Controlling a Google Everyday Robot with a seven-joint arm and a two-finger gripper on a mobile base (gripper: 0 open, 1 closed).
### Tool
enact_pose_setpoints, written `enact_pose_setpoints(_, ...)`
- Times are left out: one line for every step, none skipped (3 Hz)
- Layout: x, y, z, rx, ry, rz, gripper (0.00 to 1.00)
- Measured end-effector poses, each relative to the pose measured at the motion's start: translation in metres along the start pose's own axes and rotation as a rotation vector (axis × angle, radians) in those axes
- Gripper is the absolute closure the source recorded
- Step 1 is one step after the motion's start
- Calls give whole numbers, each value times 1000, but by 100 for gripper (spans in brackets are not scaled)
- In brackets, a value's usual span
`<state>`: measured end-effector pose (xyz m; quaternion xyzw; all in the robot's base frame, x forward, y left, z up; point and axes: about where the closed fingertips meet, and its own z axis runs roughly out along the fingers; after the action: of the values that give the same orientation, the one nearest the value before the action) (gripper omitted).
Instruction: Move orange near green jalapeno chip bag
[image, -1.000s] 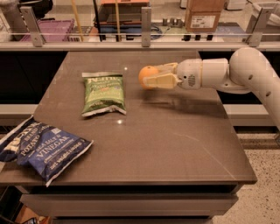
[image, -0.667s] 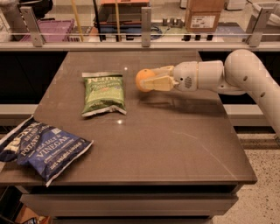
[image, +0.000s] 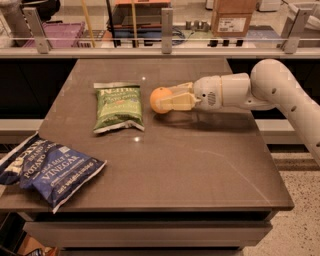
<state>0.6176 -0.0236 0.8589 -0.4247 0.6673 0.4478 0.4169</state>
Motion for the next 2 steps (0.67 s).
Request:
enact_pose_setpoints(0,1,2,-4,1,-1,83)
enact_pose_setpoints(0,2,5,-9,2,-2,60)
